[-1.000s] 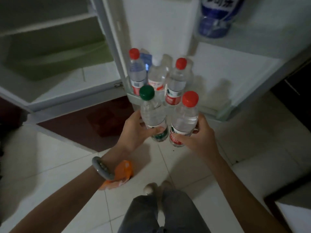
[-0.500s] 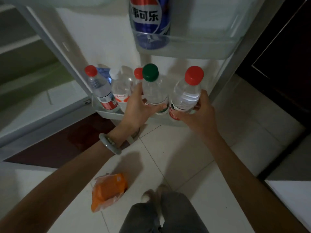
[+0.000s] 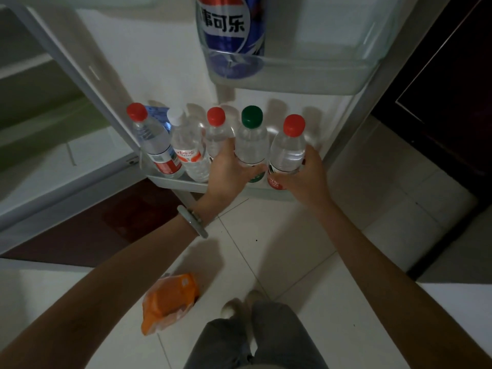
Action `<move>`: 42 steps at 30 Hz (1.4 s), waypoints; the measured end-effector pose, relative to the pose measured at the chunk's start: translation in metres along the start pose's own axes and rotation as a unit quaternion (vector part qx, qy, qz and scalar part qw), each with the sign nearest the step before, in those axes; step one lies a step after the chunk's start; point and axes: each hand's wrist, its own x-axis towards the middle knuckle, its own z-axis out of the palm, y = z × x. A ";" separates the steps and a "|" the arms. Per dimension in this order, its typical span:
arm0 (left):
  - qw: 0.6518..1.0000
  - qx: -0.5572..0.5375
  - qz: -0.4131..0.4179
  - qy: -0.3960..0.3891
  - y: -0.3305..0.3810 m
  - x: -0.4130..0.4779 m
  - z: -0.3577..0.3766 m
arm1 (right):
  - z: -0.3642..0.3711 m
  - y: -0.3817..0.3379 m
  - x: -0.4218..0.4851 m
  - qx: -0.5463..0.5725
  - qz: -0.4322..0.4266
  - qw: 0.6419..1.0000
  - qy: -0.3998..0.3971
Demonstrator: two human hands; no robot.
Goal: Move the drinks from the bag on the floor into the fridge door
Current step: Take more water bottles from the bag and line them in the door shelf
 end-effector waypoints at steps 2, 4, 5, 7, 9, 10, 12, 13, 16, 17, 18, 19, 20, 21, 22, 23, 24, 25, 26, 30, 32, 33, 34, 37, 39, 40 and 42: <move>1.000 0.000 -0.002 -0.002 -0.003 -0.001 0.003 | 0.001 0.005 0.000 -0.001 0.026 1.000 0.003; 1.000 0.003 -0.003 -0.009 -0.005 -0.001 0.006 | 0.002 0.009 0.001 0.001 0.043 0.999 0.007; 1.000 0.004 -0.006 -0.010 -0.006 0.000 0.008 | 0.002 0.011 0.002 -0.001 0.050 0.999 0.008; 1.000 0.006 -0.016 -0.005 -0.007 0.000 0.012 | 0.002 0.014 0.005 -0.010 0.057 0.998 0.008; 1.000 0.005 -0.025 -0.002 -0.006 0.001 0.016 | 0.002 0.017 0.008 -0.030 0.055 0.998 0.012; 1.000 0.001 -0.030 -0.003 -0.006 0.002 0.018 | 0.002 0.019 0.008 -0.039 0.053 0.998 0.014; 0.999 -0.004 -0.035 -0.003 -0.006 0.003 0.021 | 0.003 0.021 0.010 -0.045 0.052 0.997 0.017; 0.999 0.000 -0.038 -0.002 -0.006 0.003 0.022 | 0.004 0.023 0.011 -0.045 0.052 0.998 0.016; 0.998 0.008 -0.054 0.007 -0.008 0.002 0.028 | 0.006 0.028 0.011 -0.048 0.051 0.997 0.007; 0.998 0.010 -0.056 0.012 -0.008 0.001 0.030 | 0.006 0.030 0.011 -0.046 0.053 0.998 0.009; 0.998 0.009 -0.058 0.016 -0.007 0.002 0.032 | 0.007 0.031 0.011 -0.042 0.055 0.997 0.014; 0.998 0.009 -0.058 0.020 -0.007 0.002 0.033 | 0.008 0.032 0.011 -0.035 0.056 0.998 0.020; 0.998 0.010 -0.060 0.022 -0.007 0.003 0.034 | 0.008 0.032 0.010 -0.030 0.058 0.998 0.023; 0.998 0.011 -0.061 0.024 -0.006 0.004 0.035 | 0.009 0.031 0.009 -0.025 0.056 0.998 0.026; 0.998 0.011 -0.061 0.027 -0.006 0.005 0.036 | 0.010 0.031 0.009 -0.025 0.056 0.998 0.028; 0.998 0.012 -0.061 0.028 -0.006 0.005 0.037 | 0.010 0.031 0.009 -0.026 0.054 0.998 0.028; 0.998 0.013 -0.059 0.027 -0.008 0.006 0.038 | 0.011 0.030 0.008 -0.029 0.056 0.998 0.027; 0.998 0.014 -0.062 0.021 -0.010 0.007 0.039 | 0.011 0.030 0.008 -0.030 0.055 0.998 0.028; 0.998 0.018 -0.065 0.011 -0.012 0.007 0.039 | 0.011 0.030 0.007 -0.031 0.054 0.998 0.028; 0.999 0.034 -0.037 -0.018 -0.014 0.005 0.033 | 0.009 0.028 0.002 -0.036 0.041 0.998 0.010; 0.999 0.029 -0.015 -0.027 -0.013 -0.002 0.029 | 0.002 0.022 -0.003 -0.030 0.041 0.999 -0.002; 0.999 0.032 -0.007 -0.035 -0.015 -0.006 0.027 | -0.002 0.018 -0.007 -0.017 0.037 0.999 -0.008; 0.998 0.043 -0.002 -0.046 -0.018 -0.011 0.025 | -0.008 0.015 -0.012 -0.009 0.027 0.999 -0.013; 0.991 0.116 -0.003 -0.061 -0.028 -0.028 0.020 | -0.025 0.010 -0.029 -0.013 -0.005 0.999 -0.030; 0.981 0.188 -0.002 -0.048 -0.028 -0.039 0.018 | -0.038 0.011 -0.038 -0.018 -0.012 0.999 -0.024; 0.973 0.225 0.002 -0.041 -0.025 -0.045 0.017 | -0.045 0.011 -0.041 -0.024 -0.018 0.999 -0.011; 0.959 0.282 0.031 -0.026 -0.019 -0.054 0.016 | -0.062 0.012 -0.044 -0.036 -0.039 0.998 0.033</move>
